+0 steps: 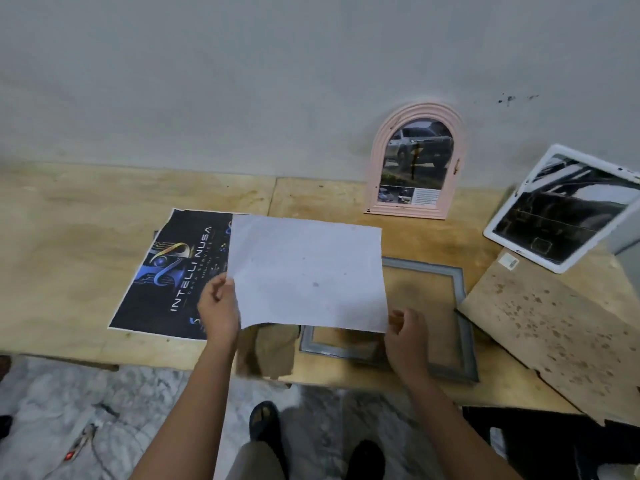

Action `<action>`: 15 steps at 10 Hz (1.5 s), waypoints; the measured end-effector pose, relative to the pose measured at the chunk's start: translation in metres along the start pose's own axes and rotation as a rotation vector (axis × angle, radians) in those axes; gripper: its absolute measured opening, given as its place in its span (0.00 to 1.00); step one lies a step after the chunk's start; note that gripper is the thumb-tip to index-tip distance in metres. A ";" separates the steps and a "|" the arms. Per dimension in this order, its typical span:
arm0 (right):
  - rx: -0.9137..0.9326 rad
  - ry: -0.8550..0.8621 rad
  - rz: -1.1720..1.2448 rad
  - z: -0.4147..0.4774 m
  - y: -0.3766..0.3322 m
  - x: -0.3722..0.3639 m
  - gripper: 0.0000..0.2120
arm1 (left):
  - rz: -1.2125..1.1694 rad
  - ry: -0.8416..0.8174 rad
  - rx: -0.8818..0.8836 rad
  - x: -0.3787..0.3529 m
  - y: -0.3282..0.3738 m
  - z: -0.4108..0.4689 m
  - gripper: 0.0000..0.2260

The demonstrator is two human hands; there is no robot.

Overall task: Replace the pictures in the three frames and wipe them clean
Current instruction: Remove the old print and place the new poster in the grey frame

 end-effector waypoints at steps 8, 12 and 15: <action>-0.167 0.189 -0.309 0.008 -0.087 -0.097 0.14 | -0.013 0.538 0.206 0.159 0.009 0.164 0.03; -0.171 0.188 -0.304 0.010 -0.088 -0.096 0.15 | 0.267 0.603 -0.058 0.156 0.043 0.146 0.22; -0.129 0.118 -0.349 0.010 -0.091 -0.093 0.14 | 0.968 -0.551 -0.460 0.029 0.012 0.069 0.26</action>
Point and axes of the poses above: each hand's wrist, its own z-axis towards the middle knuckle, its own x-axis out of the back of the hand, y = z × x, the point moved 6 cm from there along z, towards the middle knuckle, and after that the axes turned 7 degrees about -z, right-handed, at the moved point
